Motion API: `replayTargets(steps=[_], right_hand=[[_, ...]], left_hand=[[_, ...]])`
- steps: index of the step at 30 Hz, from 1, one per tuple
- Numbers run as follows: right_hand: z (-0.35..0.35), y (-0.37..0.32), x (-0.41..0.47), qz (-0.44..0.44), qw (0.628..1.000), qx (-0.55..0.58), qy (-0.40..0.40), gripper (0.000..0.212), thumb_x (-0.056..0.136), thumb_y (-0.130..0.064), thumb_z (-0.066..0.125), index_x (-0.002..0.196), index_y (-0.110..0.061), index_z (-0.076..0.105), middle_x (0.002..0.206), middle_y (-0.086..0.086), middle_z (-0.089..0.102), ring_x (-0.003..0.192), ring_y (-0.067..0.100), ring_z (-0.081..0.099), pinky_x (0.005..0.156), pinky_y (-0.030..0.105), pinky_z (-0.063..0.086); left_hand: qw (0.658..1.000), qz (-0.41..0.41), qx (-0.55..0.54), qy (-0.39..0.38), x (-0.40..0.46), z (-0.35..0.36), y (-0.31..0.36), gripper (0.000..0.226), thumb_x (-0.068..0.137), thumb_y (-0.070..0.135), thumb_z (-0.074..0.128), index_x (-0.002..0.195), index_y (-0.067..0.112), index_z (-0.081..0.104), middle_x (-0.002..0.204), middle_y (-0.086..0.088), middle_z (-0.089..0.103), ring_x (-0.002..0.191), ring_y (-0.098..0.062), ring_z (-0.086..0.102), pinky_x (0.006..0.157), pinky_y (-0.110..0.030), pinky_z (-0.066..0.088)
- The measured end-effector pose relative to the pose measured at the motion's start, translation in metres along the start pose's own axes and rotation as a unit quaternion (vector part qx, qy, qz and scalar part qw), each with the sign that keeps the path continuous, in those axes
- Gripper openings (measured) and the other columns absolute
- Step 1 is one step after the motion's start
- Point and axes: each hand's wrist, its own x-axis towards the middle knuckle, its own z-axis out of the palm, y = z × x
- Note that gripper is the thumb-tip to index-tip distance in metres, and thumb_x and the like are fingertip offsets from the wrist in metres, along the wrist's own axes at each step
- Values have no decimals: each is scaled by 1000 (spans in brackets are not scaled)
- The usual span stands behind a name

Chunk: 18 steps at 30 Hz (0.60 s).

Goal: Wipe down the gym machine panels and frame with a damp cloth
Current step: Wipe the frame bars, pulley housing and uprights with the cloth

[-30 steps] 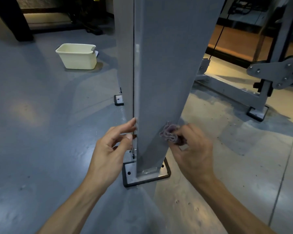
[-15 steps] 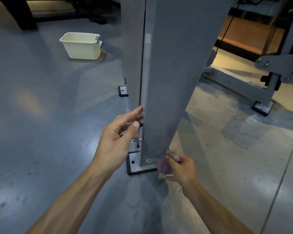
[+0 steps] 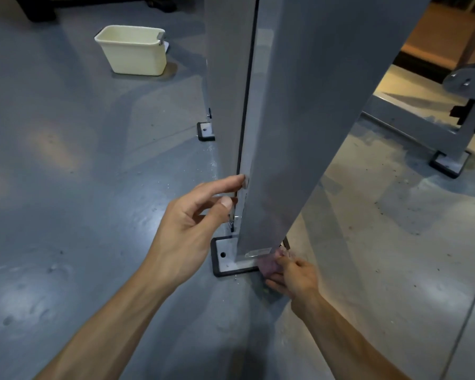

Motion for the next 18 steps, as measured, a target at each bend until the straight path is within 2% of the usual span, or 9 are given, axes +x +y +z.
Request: replayTargets(steps=[3, 5, 9, 12, 14, 16, 18], right_hand=[[18, -6, -16, -23, 998, 21, -57, 21, 102, -6, 54, 109, 8, 68, 88, 20, 77, 77, 29, 77, 60, 30, 63], [25, -12, -29, -39, 996, 34, -66, 24, 102, -5, 51, 112, 11, 66, 84, 19, 77, 79, 29, 77, 63, 28, 62], [26, -33, -65, -126, 987, 59, -80, 25, 102, -5, 51, 110, 17, 56, 82, 20, 77, 79, 32, 76, 71, 34, 64], [25, -44, -85, -168, 978, 75, -94, 16, 102, -5, 54, 103, 10, 58, 83, 19, 77, 78, 30, 76, 71, 32, 63], [24, -41, -87, -148, 983, 70, -79, 13, 101, -4, 55, 101, 9, 60, 79, 18, 76, 70, 27, 75, 64, 29, 62], [27, -35, -80, -87, 991, 75, -63, 15, 101, -2, 56, 106, 10, 62, 74, 16, 76, 63, 23, 74, 58, 26, 60], [31, -36, -81, -56, 993, 72, -71, 22, 102, -4, 54, 114, 13, 60, 77, 17, 76, 63, 21, 74, 58, 26, 61]], left_hand=[[1000, -5, 2, 2, 0, 0, -3, 36, 104, 9, 57, 126, 33, 71, 128, 13, 71, 116, -18, 68, 101, -46, 56], [1000, -7, 3, 3, 0, 1, -4, 36, 104, 8, 56, 126, 32, 71, 129, 14, 71, 116, -18, 69, 101, -47, 55], [1000, -3, 4, 10, 0, 1, -4, 35, 105, 7, 57, 126, 30, 72, 127, 14, 72, 115, -16, 69, 101, -49, 55], [1000, -5, 7, 13, 1, 1, -2, 36, 104, 5, 55, 126, 28, 72, 124, 13, 73, 114, -14, 70, 102, -48, 55], [1000, -11, 4, 19, 0, 3, 2, 36, 104, 4, 55, 126, 28, 72, 122, 14, 74, 114, -13, 70, 102, -49, 55], [1000, -13, 0, 28, -1, 5, 6, 37, 104, 4, 55, 124, 30, 73, 121, 14, 74, 114, -13, 70, 102, -51, 54], [999, -16, -1, 34, -2, 7, 8, 37, 104, 4, 55, 123, 30, 73, 121, 15, 75, 114, -12, 70, 102, -51, 55]])
